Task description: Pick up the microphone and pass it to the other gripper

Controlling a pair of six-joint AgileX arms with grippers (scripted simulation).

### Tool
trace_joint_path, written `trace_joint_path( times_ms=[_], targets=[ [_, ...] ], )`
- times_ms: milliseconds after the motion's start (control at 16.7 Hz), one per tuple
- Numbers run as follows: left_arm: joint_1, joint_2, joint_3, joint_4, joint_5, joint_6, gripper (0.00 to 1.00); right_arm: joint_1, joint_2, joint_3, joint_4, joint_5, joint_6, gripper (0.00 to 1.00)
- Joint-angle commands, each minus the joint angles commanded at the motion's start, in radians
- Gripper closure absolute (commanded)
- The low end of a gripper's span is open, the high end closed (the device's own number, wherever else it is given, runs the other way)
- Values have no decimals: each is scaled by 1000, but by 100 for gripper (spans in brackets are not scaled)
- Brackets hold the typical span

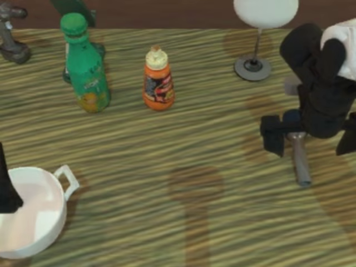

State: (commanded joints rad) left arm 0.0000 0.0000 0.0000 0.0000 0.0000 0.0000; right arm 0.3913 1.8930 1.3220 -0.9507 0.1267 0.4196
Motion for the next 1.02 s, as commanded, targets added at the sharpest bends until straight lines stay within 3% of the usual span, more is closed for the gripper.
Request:
trace_joint_path(
  times_ms=[300,720,1020],
  targets=[
    [0,0,0,0,0,0,0,-6,7,-12,18,-1,-4,0],
    [0,0,0,0,0,0,0,-29,163,-129,306,0,-27,0],
    [0,0,0,0,0,0,0,-34,200,-153,356,0,-31,0]
  ],
)
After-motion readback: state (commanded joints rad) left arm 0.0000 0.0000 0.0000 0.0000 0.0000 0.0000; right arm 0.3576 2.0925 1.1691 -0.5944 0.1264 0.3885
